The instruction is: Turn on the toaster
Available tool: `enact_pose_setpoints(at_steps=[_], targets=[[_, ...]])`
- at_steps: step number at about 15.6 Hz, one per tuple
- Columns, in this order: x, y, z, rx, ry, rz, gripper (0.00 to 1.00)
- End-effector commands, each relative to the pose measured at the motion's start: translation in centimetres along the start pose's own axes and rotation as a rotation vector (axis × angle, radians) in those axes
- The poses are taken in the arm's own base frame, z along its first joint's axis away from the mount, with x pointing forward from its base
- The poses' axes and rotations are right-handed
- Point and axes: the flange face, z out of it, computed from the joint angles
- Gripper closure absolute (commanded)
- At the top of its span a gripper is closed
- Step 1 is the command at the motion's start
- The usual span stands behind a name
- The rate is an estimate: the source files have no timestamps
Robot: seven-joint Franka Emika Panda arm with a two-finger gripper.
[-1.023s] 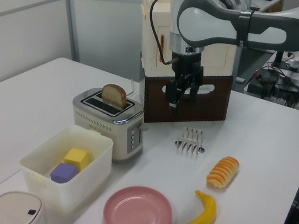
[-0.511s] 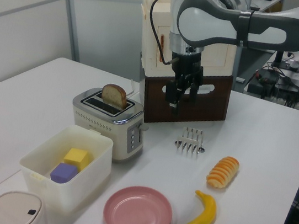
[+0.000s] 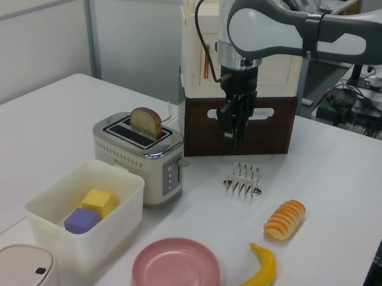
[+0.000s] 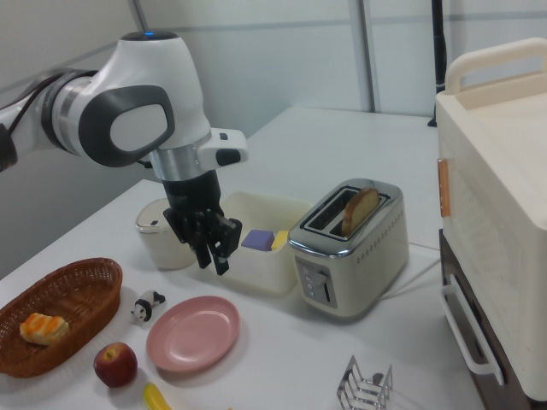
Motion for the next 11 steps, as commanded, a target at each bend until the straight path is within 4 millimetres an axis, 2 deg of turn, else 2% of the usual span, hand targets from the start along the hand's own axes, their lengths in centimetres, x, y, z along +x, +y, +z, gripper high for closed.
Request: enact_pose_setpoints(at_steps=[1, 5, 7, 9, 11], targets=[[1.0, 0.7, 0.3, 0.03, 0.045, -0.025, 1.0], [2.2, 1.2, 0.5, 0.018, 0.105, -0.009, 1.0], [3.8, 2.1, 2.6, 0.007, 0.114, -0.003, 1.0], [6.1, 3.5, 3.4, -0.007, 0.163, 0.022, 1.0], [7.2, 4.3, 5.0, -0.015, 0.15, 0.033, 1.0]])
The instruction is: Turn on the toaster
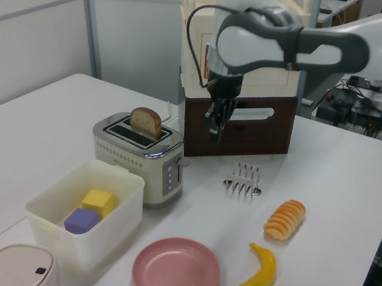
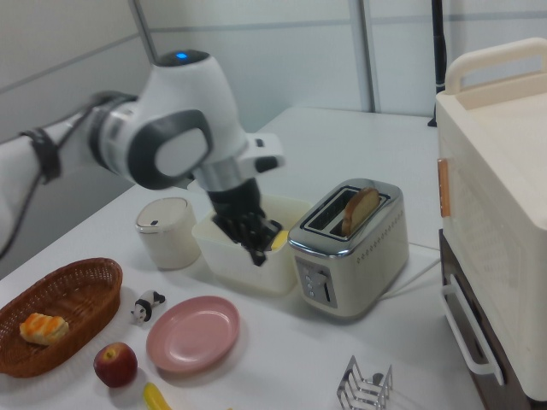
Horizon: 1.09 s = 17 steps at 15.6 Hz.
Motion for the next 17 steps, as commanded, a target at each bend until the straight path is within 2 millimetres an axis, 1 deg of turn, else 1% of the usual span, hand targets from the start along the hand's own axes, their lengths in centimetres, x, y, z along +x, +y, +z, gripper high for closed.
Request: enact_pose_setpoints(at_steps=[1, 4, 7, 9, 11, 15, 17], targets=[[2.5, 1.9, 2.6, -0.002, 0.013, 0.009, 1.0], [4.5, 2.7, 5.4, -0.024, 0.077, 0.029, 1.0], [5.6, 2.8, 8.4, -0.032, 0.087, 0.031, 1.0], [6.1, 2.7, 8.9, -0.036, 0.109, 0.053, 1.0], [6.3, 2.5, 10.9, -0.035, 0.082, 0.052, 1.0], [7.3, 2.2, 13.7, -0.043, 0.099, 0.047, 1.0], [7.4, 1.9, 13.9, -0.042, 0.098, 0.042, 1.0]])
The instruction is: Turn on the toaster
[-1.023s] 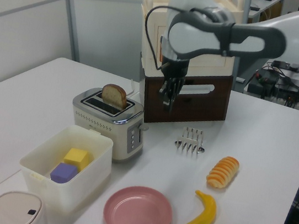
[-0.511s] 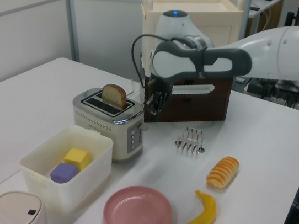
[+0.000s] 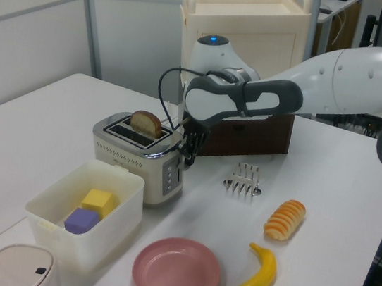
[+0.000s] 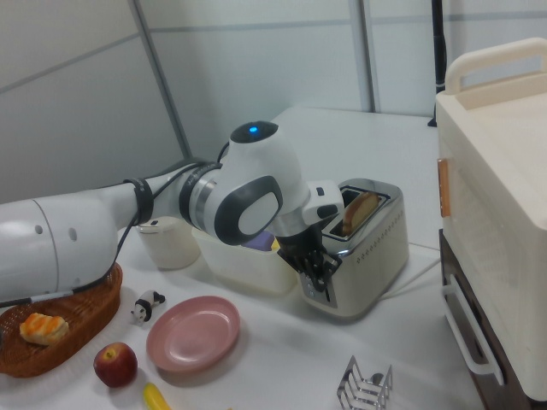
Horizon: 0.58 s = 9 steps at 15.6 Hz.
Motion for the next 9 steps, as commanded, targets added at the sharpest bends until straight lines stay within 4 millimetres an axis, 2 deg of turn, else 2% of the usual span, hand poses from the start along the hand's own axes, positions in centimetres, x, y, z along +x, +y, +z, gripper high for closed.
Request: enact_pose_setpoints(at_steps=[1, 2, 6, 9], targets=[[0.6, -0.9, 0.8, 0.004, 0.015, 0.007, 1.0], [0.5, -1.0, 1.1, 0.004, 0.009, 0.003, 1.0], [0.3, -2.5, 5.0, -0.019, -0.047, -0.036, 1.0], [0.2, -2.4, 5.5, -0.029, -0.058, -0.044, 1.0]])
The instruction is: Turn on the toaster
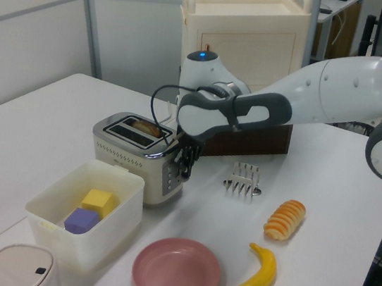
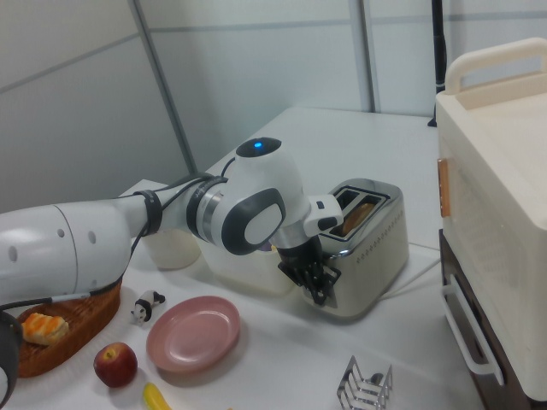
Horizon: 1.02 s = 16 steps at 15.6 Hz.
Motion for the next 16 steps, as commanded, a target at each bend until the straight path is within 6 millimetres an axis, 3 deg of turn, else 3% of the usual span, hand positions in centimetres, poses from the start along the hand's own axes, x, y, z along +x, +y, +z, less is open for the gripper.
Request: enact_pose_setpoints(at_steps=[1, 3, 6, 8, 10, 13, 14, 15, 16], targets=[[0.2, -1.0, 1.7, -0.01, -0.011, -0.006, 1.0], [0.2, -0.7, -0.2, -0.01, 0.009, -0.003, 1.0], [-0.9, -0.4, -4.9, 0.006, -0.009, 0.006, 1.0], [-2.5, -0.5, -8.7, 0.025, -0.064, 0.008, 0.95], [-4.2, -0.6, -12.4, 0.038, -0.103, 0.007, 0.84], [-6.5, -1.2, -15.7, 0.054, -0.18, -0.007, 0.48], [-7.0, -1.5, -16.3, 0.054, -0.197, -0.004, 0.29], [-7.4, -2.5, -17.1, 0.055, -0.212, -0.02, 0.0], [-7.9, -3.4, -17.7, 0.055, -0.233, -0.034, 0.0]])
